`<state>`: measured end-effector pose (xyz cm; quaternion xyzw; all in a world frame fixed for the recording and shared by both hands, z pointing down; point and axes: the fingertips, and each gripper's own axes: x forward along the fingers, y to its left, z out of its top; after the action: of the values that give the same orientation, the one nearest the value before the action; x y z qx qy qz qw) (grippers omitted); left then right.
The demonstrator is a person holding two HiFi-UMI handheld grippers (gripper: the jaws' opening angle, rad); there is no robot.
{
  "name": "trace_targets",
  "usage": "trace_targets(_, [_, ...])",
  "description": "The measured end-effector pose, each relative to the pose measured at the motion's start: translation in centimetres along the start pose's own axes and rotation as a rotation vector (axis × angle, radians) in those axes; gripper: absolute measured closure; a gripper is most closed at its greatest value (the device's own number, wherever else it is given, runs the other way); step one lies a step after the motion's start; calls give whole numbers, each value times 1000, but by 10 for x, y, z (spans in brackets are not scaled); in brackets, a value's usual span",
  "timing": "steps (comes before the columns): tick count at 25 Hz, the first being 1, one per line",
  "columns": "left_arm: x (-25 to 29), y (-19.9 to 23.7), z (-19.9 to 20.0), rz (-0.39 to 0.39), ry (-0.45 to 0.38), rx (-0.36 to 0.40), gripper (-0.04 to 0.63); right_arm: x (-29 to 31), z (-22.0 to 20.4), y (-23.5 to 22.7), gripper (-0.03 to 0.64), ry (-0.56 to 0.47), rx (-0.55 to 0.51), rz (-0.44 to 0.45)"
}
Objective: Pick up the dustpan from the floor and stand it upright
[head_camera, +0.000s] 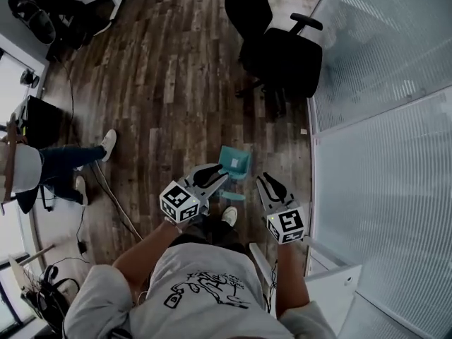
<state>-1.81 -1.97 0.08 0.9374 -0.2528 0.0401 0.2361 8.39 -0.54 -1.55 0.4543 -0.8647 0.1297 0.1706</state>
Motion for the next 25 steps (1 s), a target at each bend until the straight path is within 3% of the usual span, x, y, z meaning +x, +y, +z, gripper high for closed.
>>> trace_targets(5, [-28,-36,73,26,-106,92,489,-43,76,12,557,-106,-32,-93])
trace_targets(11, [-55,-78,133,49,-201,175,497,-98,142,18,562,-218,-65,-204])
trace_targets(20, [-98,-110,177,166,-239,312,497,-141,188,42,572,-247,-120,-295])
trace_targets(25, [-107,-118,192,201,-262,327,497,-150,196,46,577,-249,-111,-304])
